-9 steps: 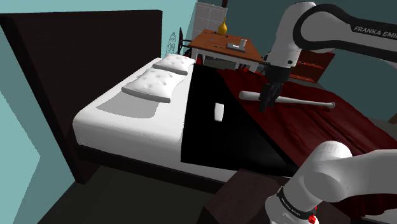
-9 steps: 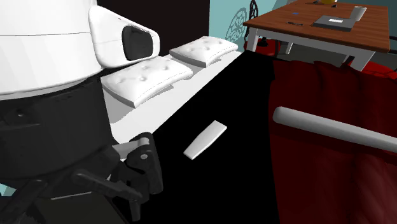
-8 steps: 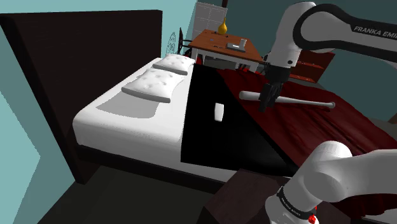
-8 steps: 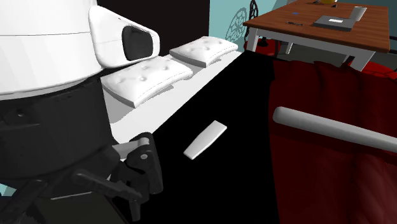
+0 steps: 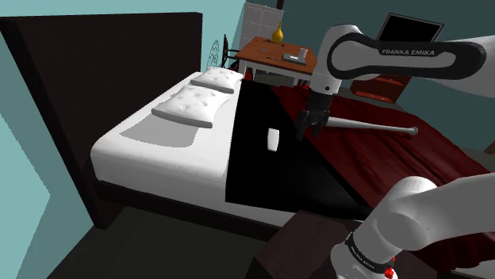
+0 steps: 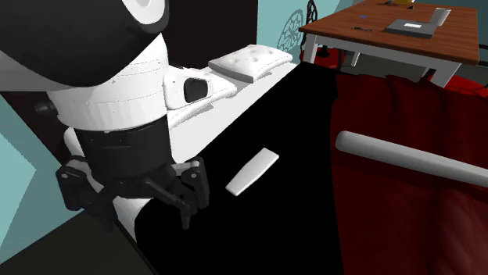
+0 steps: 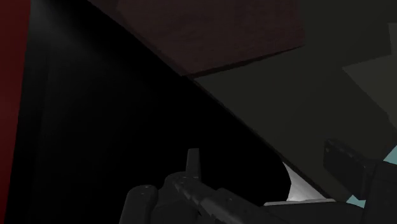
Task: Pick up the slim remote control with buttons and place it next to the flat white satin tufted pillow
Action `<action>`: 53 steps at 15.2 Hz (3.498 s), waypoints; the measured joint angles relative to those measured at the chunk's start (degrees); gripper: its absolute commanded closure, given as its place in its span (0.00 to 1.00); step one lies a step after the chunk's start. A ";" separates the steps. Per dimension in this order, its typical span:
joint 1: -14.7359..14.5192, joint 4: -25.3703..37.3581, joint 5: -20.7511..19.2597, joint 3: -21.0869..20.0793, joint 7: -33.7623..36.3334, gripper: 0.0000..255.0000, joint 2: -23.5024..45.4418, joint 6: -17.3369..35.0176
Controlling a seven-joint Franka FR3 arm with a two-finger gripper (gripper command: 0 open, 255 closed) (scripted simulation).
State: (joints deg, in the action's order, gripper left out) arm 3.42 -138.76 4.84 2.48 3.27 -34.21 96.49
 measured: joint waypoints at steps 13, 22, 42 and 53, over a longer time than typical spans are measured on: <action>4.96 6.73 -0.98 0.59 12.14 0.00 23.91 21.11; 7.81 16.95 -1.47 3.16 19.76 0.00 40.90 30.27; 10.53 28.48 0.40 5.61 25.90 0.00 59.83 39.68; 10.53 28.47 0.41 5.61 25.89 1.00 59.83 39.70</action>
State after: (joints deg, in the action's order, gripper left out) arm 13.95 -110.29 5.24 8.09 29.16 25.62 136.18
